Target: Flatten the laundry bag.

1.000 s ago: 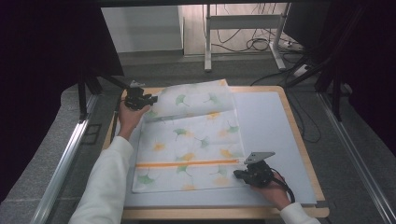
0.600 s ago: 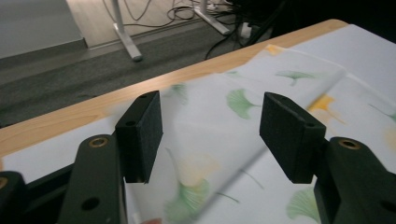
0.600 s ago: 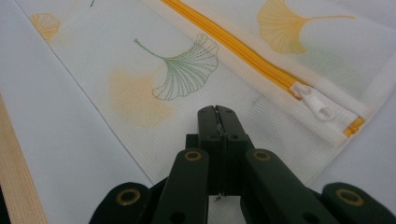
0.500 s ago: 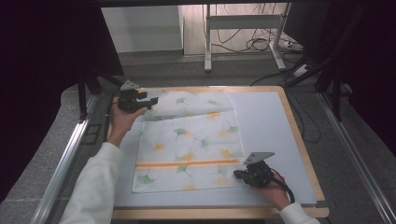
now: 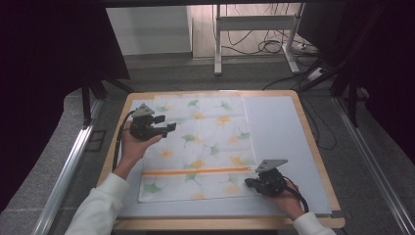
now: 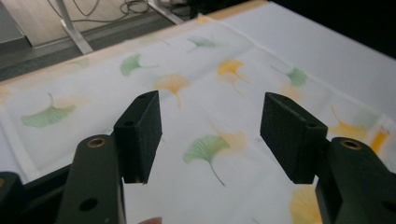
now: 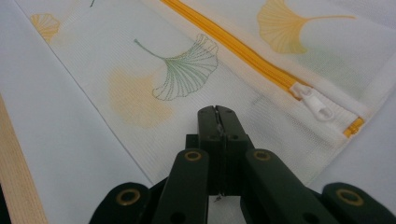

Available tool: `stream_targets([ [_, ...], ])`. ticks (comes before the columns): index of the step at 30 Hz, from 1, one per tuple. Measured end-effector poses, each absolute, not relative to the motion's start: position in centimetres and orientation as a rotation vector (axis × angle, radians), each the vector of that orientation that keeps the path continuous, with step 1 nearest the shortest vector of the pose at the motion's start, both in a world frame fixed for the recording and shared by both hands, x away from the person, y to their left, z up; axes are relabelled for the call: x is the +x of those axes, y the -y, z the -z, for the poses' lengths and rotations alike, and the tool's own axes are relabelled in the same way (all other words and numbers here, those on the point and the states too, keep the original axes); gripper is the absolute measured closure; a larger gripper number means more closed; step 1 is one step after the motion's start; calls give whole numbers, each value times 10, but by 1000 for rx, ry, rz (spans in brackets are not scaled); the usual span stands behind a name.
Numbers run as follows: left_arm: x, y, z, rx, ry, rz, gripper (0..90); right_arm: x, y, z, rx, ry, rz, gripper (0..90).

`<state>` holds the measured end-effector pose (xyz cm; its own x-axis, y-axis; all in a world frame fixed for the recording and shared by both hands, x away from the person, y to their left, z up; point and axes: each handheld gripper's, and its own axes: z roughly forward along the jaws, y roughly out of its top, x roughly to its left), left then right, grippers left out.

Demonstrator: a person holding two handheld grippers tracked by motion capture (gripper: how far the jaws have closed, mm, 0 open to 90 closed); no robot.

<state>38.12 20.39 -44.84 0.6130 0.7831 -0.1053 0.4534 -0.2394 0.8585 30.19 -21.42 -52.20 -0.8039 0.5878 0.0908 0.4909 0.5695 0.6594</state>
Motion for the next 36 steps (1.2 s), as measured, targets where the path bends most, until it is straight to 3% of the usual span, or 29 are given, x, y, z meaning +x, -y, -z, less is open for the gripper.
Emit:
stream_targets([
  [18, 334, -165, 486, 1990, -946, -339, 339, 297, 215, 520, 935, -2637, -1018, 892],
  [36, 317, -110, 488, 2072, -820, -312, 337, 277, 220, 518, 936, -2630, -1010, 892],
])
